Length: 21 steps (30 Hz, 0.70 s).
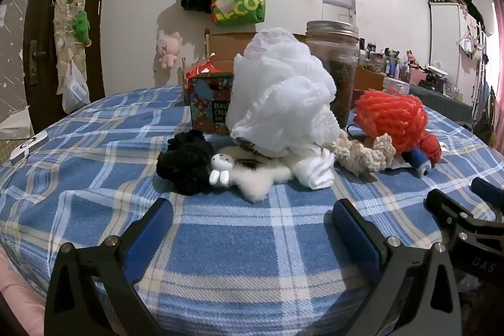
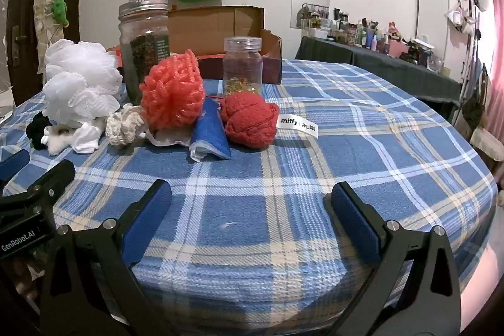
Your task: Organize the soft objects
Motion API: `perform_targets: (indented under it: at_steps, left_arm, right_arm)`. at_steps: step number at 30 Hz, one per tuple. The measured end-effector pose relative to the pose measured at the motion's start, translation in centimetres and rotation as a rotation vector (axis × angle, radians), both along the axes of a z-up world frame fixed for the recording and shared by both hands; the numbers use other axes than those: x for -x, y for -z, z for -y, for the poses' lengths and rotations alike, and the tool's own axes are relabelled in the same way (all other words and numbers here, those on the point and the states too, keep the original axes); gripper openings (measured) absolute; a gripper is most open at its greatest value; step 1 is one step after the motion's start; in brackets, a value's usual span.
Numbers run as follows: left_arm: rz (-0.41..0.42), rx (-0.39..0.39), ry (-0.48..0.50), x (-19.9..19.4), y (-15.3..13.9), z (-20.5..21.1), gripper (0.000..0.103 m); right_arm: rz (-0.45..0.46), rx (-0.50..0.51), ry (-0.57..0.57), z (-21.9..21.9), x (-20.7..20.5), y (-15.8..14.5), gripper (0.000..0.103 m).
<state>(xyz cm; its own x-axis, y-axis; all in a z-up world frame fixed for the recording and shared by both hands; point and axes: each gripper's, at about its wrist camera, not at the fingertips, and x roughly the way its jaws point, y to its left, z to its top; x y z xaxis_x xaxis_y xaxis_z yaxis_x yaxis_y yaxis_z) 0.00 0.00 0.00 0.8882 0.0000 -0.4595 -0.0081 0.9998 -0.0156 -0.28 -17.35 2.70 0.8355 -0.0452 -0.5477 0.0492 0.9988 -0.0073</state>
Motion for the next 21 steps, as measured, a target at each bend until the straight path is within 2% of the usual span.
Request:
perform_targets:
  at_steps: [21]
  left_arm:
    - [-0.005,-0.003,0.000,-0.01,0.00,0.00,0.103]
  right_arm:
    - [-0.002,0.004,0.000,-0.03,0.00,0.05,0.103]
